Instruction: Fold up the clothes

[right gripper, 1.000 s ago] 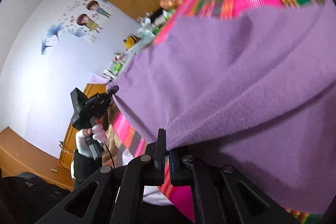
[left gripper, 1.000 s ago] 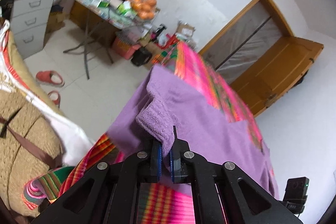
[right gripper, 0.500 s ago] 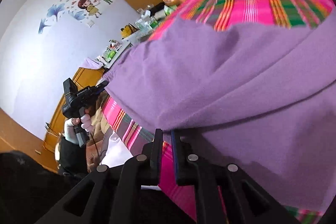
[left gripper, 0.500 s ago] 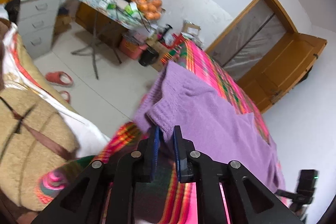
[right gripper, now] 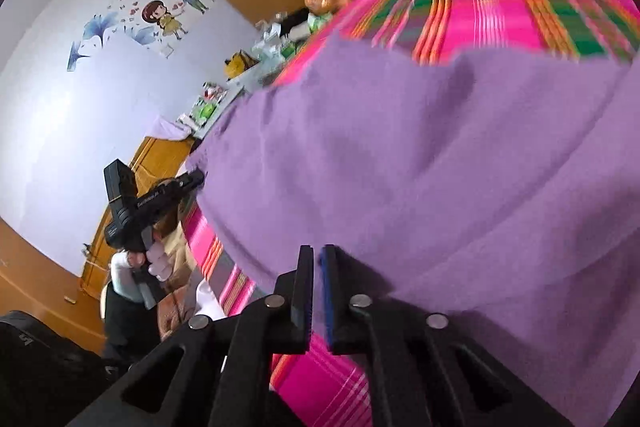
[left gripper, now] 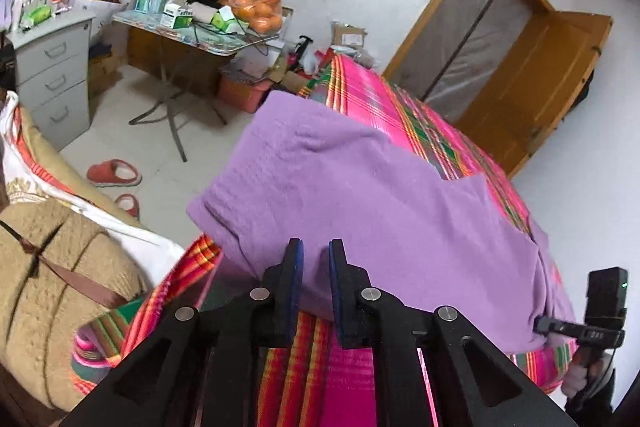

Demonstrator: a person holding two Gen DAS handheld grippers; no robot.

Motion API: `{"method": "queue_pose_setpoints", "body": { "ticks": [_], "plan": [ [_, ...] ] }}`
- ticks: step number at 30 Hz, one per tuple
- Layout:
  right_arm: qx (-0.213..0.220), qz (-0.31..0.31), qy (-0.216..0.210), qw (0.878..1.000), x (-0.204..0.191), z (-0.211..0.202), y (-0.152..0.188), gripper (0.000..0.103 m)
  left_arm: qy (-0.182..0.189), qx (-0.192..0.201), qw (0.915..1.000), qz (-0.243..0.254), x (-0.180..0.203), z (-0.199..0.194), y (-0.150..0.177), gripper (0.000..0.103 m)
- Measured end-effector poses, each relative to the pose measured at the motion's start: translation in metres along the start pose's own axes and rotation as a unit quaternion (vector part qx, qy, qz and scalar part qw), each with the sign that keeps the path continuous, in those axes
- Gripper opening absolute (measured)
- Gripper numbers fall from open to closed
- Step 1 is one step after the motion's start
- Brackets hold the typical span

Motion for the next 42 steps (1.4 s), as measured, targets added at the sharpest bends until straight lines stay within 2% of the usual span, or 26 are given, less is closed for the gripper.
{"method": "queue_pose_setpoints", "body": {
  "ticks": [1, 3, 5, 8, 11, 14, 18, 20, 22, 24, 25, 26, 29, 33, 37, 42],
  "plan": [
    [0.007, -0.006, 0.002, 1.0, -0.003, -0.003, -0.007, 0.013, -0.003, 0.006, 1.0, 0.005, 0.003, -0.002, -0.006, 0.013],
    [0.023, -0.015, 0.003, 1.0, -0.01, -0.008, -0.026, 0.029, -0.005, 0.023, 0.9996, 0.015, 0.013, -0.004, -0.025, 0.014],
    [0.034, -0.026, 0.009, 0.999, -0.017, -0.006, -0.048, 0.035, -0.006, 0.038, 0.999, 0.022, 0.024, -0.001, -0.045, 0.015],
    [0.045, -0.046, 0.018, 0.998, -0.028, 0.005, -0.086, 0.035, 0.0, 0.048, 0.9984, 0.029, 0.042, 0.014, -0.075, 0.018],
    [0.042, -0.067, 0.027, 0.996, -0.03, 0.019, -0.121, 0.037, -0.011, 0.029, 0.9991, 0.027, 0.051, 0.044, -0.091, 0.018],
    [0.012, -0.068, 0.044, 0.997, -0.017, 0.042, -0.148, 0.039, -0.027, 0.001, 0.9994, 0.02, 0.053, 0.07, -0.089, 0.018],
    [-0.029, -0.062, 0.064, 0.996, 0.007, 0.07, -0.169, 0.039, -0.039, -0.012, 0.9991, 0.014, 0.051, 0.09, -0.082, 0.018],
    [-0.045, -0.051, 0.06, 0.996, 0.02, 0.083, -0.176, 0.039, -0.038, -0.021, 0.999, 0.01, 0.048, 0.096, -0.079, 0.018],
    [-0.061, -0.038, 0.036, 0.997, 0.029, 0.09, -0.178, 0.039, -0.028, -0.026, 0.9993, -0.003, 0.043, 0.099, -0.079, 0.018],
    [-0.075, -0.041, 0.015, 0.996, 0.029, 0.095, -0.174, 0.034, -0.018, -0.031, 0.9992, -0.015, 0.04, 0.101, -0.079, 0.018],
    [-0.081, -0.045, 0.007, 0.996, 0.028, 0.098, -0.174, 0.026, -0.015, -0.033, 0.9992, -0.02, 0.039, 0.101, -0.078, 0.018],
    [-0.085, -0.048, 0.0, 0.995, 0.028, 0.1, -0.173, 0.007, -0.012, -0.035, 0.999, -0.023, 0.038, 0.102, -0.078, 0.018],
    [-0.067, -0.042, -0.005, 0.997, 0.032, 0.094, -0.173, 0.007, -0.009, -0.038, 0.9989, -0.028, 0.038, 0.103, -0.077, 0.018],
    [-0.009, 0.005, -0.003, 1.0, 0.055, 0.074, -0.177, 0.002, -0.006, -0.039, 0.9988, -0.031, 0.038, 0.104, -0.077, 0.017],
    [-0.007, 0.031, 0.01, 0.999, 0.069, 0.074, -0.172, 0.002, -0.008, -0.04, 0.9988, -0.029, 0.038, 0.104, -0.077, 0.017],
    [0.046, -0.008, 0.035, 0.998, 0.043, 0.053, -0.174, 0.004, -0.011, -0.04, 0.9987, -0.028, 0.037, 0.103, -0.077, 0.017]
  ]
}}
Point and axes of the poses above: each gripper's, at about its wrist camera, not at the fingertips, and z roughly the way its jaws point, x to its right, y to its underside, the point moved 1 cm from there along z, roughly the way its jaws point, and after that the axes turned 13 degrees about -y, right-handed, at the moved point
